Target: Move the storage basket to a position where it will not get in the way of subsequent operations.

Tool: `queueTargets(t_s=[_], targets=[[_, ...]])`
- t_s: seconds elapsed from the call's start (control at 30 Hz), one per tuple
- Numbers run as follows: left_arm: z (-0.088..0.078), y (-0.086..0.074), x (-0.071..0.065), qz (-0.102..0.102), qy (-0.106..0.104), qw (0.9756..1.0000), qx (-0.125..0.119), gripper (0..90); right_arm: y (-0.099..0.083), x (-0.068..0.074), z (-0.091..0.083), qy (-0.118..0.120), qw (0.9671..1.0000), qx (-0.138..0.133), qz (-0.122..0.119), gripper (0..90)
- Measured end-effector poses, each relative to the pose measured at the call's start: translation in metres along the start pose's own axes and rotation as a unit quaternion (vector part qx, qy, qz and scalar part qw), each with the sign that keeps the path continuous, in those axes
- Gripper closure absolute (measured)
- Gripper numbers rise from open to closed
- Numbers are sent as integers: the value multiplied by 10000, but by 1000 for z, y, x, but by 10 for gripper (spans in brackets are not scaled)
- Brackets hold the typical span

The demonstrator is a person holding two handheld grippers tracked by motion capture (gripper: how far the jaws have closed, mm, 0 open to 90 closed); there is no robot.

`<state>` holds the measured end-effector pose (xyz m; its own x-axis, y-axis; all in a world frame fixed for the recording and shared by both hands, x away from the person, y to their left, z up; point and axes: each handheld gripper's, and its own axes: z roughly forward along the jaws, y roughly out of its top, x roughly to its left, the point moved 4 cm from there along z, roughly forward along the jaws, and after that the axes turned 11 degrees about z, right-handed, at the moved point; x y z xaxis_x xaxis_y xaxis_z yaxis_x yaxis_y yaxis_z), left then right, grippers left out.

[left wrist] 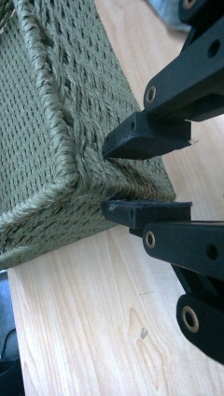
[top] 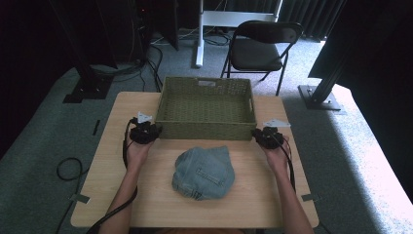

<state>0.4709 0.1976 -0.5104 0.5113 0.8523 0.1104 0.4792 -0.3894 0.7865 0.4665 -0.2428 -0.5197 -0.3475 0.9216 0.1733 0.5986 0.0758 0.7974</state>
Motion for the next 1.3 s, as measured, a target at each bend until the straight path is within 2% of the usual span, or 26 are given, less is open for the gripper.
queueTargets(t_s=[0.17,0.4,0.63,0.73,0.83,0.97,1.3], targets=[[9,8,5,-7,55,9999,87,686,6,-2,6,-38,10000,22,19,770],[18,15,9,-22,107,9998,160,690,13,-8,15,-50,9998,37,167,771],[22,18,11,-156,126,9997,171,682,16,-9,18,-56,9996,31,258,770],[19,16,11,-249,81,9996,119,639,15,-8,17,-67,9997,40,235,747],[14,15,8,-253,43,9997,59,610,14,-9,12,-69,9997,5,238,698],[6,16,3,-188,11,9998,1,580,9,-8,6,-123,9998,59,149,645],[-16,13,-14,-103,-202,9997,-125,548,-6,4,-11,-26,9999,94,-94,569]])
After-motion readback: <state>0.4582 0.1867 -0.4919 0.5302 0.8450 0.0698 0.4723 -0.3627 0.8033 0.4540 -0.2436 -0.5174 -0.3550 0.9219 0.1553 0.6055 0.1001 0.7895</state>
